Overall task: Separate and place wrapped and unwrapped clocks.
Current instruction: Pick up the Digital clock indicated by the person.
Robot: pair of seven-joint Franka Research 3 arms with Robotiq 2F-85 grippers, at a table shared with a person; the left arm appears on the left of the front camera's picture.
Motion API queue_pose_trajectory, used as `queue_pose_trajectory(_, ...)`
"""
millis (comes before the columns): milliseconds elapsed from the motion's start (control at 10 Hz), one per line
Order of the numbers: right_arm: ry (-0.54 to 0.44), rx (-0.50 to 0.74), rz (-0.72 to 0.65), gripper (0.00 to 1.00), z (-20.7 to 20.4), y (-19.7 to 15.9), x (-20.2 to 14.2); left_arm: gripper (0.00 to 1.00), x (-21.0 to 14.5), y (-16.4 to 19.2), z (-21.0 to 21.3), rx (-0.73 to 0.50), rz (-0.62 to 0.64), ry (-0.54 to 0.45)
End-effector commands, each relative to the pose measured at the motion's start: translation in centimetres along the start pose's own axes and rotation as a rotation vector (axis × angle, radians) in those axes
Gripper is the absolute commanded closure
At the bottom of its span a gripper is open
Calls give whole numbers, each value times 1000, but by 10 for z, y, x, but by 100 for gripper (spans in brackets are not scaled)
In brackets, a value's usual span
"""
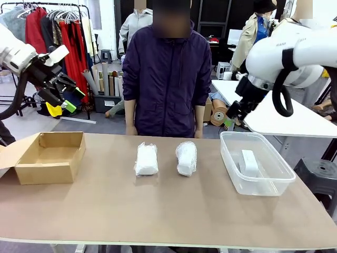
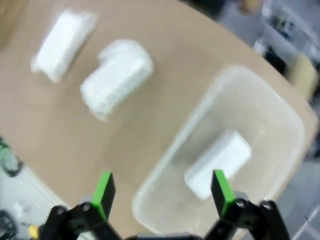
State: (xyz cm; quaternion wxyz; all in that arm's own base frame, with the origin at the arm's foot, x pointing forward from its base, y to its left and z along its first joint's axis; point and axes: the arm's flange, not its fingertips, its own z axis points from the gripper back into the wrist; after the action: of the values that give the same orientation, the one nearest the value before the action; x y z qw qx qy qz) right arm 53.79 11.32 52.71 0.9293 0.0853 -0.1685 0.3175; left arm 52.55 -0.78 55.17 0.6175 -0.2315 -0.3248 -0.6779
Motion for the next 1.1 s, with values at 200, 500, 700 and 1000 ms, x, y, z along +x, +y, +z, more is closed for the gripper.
queue_pose_trajectory(200,-172,515,262,0,8,-20,16,0,1,-4,1,-3,2,2)
queue_pose_trajectory(500,-233,507,578,0,16,-36,15,0,1,-4,1,-3,2,2)
queue_pose_trajectory(700,-352,408,715,0,6,-49,9,0,1,-4,1,-3,2,2)
queue_pose_trajectory(1000,-312,426,702,0,11,-52,10,0,1,-4,1,-3,2,2)
